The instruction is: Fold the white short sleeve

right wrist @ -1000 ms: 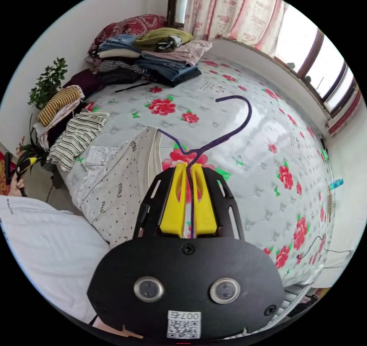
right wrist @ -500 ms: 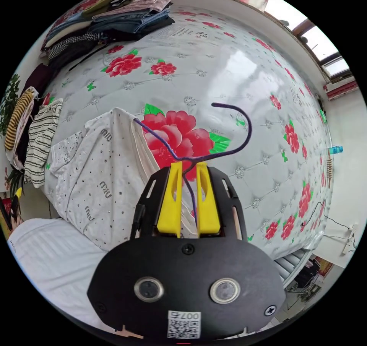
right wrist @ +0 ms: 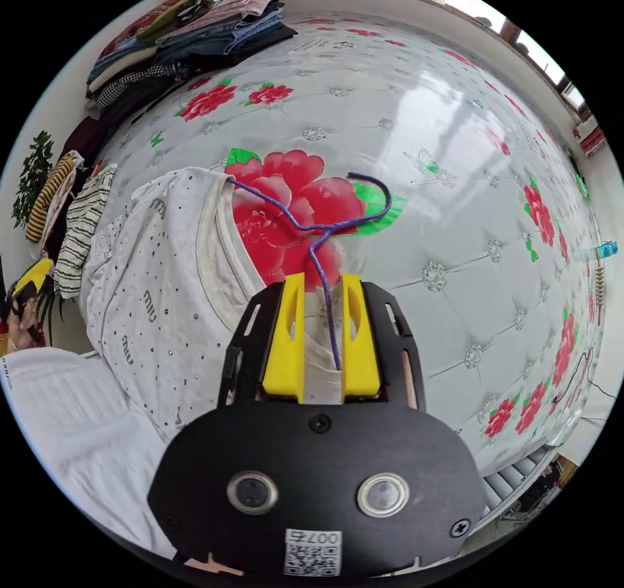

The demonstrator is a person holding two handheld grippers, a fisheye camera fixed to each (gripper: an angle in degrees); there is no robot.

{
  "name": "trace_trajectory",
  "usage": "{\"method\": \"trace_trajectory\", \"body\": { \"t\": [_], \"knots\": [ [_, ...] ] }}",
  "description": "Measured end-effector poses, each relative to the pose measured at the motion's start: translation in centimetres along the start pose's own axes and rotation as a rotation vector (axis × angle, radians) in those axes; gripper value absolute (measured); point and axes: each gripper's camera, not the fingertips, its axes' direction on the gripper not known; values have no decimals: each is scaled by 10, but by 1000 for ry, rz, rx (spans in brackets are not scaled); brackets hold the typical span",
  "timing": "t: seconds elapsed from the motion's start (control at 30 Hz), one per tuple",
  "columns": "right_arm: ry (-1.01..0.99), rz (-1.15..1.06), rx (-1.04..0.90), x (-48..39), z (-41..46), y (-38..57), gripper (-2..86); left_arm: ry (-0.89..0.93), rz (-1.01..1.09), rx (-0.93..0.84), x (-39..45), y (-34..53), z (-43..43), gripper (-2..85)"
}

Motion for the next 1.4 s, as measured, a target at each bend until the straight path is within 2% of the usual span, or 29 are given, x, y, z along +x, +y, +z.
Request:
{"method": "trace_trajectory", "body": {
  "t": [0.1, 0.23, 0.37, 0.4, 0.43, 0.47, 0.57, 0.63, 0.7, 0.8, 0.87, 0.97, 1.0, 1.03, 1.13, 1.23, 1.33, 1.4],
  "knots": [
    [23, -23, 83, -11, -11, 27, 22, -12, 99, -55, 11, -54, 36, 139],
    [-15, -84, 65, -26, -28, 53, 8, -23, 177, -129, 22, -136, 101, 147],
    [6, -214, 173, -53, -90, 92, 2, -28, 185, -250, 28, -184, 167, 143],
    [12, -247, 212, -58, -113, 104, 2, -43, 173, -309, 27, -192, 188, 133],
    [19, -262, 229, -60, -125, 110, 2, -122, 173, -296, 28, -196, 191, 52],
    [29, -299, 250, -64, -147, 123, 1, -138, 197, -272, 29, -197, 190, 12],
    [91, -339, 262, -67, -186, 155, -1, -78, 204, -240, 20, -199, 185, -5],
    [88, -299, 261, -57, -198, 174, -1, -25, 108, -159, -5, -195, 160, -8],
    [-47, -147, 284, -30, -209, 200, 0, 23, 38, -110, -24, -189, 140, -9],
    [-185, -15, 335, -22, -217, 227, 0, 0, -11, -86, -43, -175, 121, -9],
    [-178, -13, 328, -38, -220, 236, 1, -13, -70, -92, -58, -164, 119, -9],
    [-177, 17, 332, -54, -230, 249, 2, 106, -214, -139, -91, -145, 128, -10],
    [-160, -10, 323, -65, -232, 249, 3, 91, -157, -196, -86, -144, 134, -10],
    [-146, -41, 309, -72, -232, 247, 4, 2, -25, -231, -69, -144, 137, -10],
    [-116, -199, 226, -117, -221, 227, 8, -62, 197, -231, -35, -142, 139, -10],
    [-37, -235, 198, -144, -199, 207, 11, 24, 227, -225, -28, -141, 142, -10],
    [26, -241, 136, -153, -177, 187, 11, -2, 230, -240, -35, -140, 145, -10],
    [-49, -159, 201, -125, -199, 183, 10, -38, 206, -238, -47, -140, 142, -10]
  ]
}}
